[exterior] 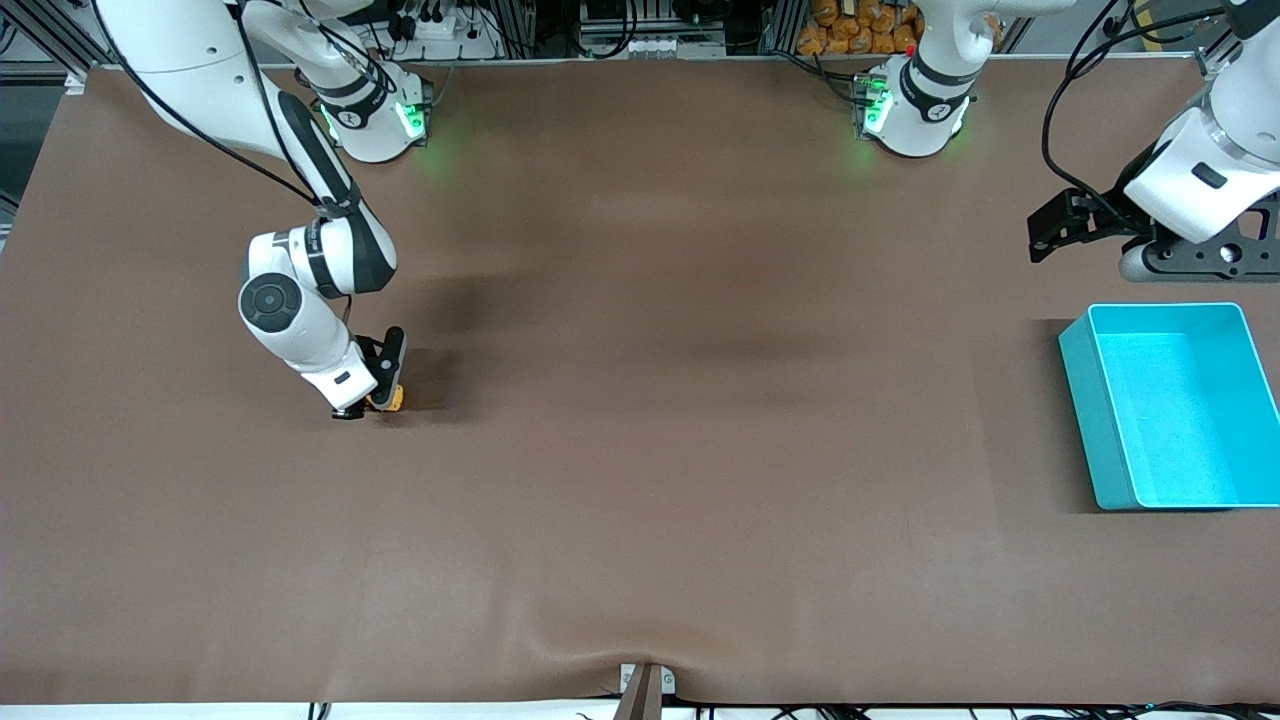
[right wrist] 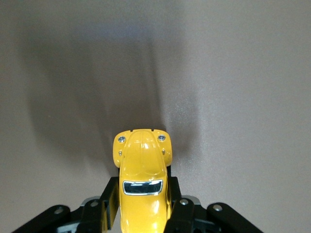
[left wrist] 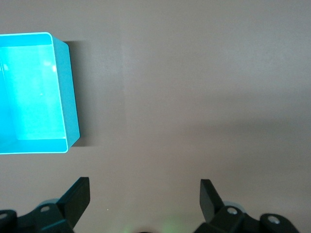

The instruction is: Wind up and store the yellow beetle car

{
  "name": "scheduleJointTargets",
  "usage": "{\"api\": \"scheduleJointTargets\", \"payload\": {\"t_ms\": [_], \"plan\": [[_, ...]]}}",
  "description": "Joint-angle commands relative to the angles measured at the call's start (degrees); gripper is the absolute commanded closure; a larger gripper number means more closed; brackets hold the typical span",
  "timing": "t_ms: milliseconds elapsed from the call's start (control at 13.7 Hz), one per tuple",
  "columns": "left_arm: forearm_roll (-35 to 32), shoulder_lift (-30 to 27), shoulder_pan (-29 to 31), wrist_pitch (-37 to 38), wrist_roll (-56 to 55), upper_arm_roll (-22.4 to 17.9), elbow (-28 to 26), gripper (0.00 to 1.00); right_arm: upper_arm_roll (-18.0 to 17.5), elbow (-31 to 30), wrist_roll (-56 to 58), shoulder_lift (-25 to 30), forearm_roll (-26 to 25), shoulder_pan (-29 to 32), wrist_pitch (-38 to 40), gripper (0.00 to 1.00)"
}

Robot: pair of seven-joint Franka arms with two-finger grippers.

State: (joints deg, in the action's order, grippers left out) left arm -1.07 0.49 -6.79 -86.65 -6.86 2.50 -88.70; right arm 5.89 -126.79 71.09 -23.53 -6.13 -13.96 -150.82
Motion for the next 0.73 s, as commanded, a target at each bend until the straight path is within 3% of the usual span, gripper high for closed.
{"api": "scheduleJointTargets", "payload": {"t_ms": [0,655], "plan": [[1.0,0.0,0.2,-0.4,-1.0,-0.1,0.3,0.0,-0.5,0.3,2.6,-1.3,-1.3,2.3,-0.9,0.65],[1.2,0.5,0.2,-0.4,-1.0,0.0,0.5,0.0,-0.4,0.2,9.5,-1.3,-1.3,7.6,-0.4,0.65]]}}
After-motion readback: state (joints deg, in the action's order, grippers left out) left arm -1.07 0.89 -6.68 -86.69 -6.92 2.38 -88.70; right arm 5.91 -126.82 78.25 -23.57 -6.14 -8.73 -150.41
